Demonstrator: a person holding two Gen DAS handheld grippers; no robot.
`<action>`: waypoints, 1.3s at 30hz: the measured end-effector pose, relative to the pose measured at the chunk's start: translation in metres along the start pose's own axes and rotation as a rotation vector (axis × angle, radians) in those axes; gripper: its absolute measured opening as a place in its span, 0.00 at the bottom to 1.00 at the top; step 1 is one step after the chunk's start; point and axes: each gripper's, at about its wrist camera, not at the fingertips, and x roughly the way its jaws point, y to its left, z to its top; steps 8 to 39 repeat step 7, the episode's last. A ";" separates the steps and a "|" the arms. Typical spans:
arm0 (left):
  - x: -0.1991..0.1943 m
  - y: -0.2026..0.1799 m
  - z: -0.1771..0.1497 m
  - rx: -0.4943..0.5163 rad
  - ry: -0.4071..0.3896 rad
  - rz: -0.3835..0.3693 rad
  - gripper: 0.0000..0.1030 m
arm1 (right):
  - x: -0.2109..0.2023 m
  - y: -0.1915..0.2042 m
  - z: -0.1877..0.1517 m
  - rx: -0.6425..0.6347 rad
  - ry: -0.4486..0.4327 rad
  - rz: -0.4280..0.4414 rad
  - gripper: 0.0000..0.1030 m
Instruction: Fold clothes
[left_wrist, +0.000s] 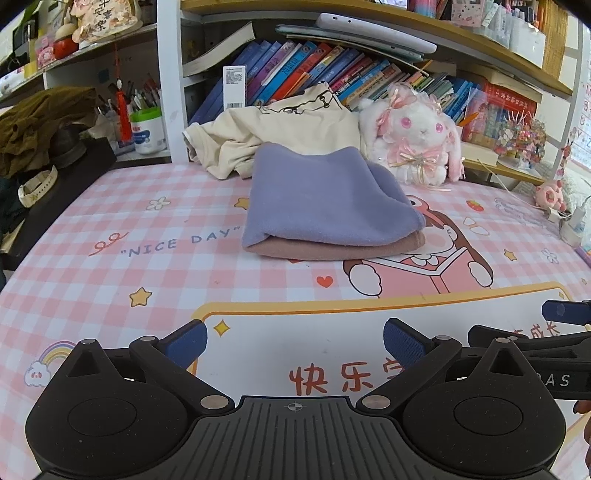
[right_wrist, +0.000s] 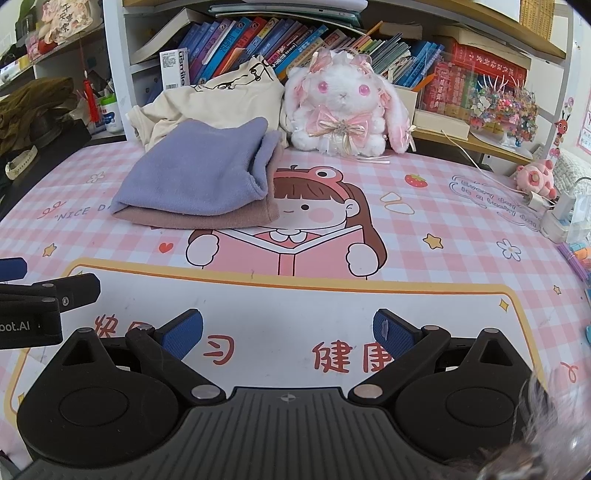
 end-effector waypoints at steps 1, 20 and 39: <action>0.000 0.000 0.000 0.000 -0.001 0.000 1.00 | 0.000 0.000 0.000 0.000 0.001 0.000 0.97; -0.001 0.000 0.000 -0.002 -0.004 -0.003 1.00 | 0.000 0.000 0.000 -0.002 0.004 0.001 0.97; -0.001 0.000 0.000 -0.002 -0.004 -0.003 1.00 | 0.000 0.000 0.000 -0.002 0.004 0.001 0.97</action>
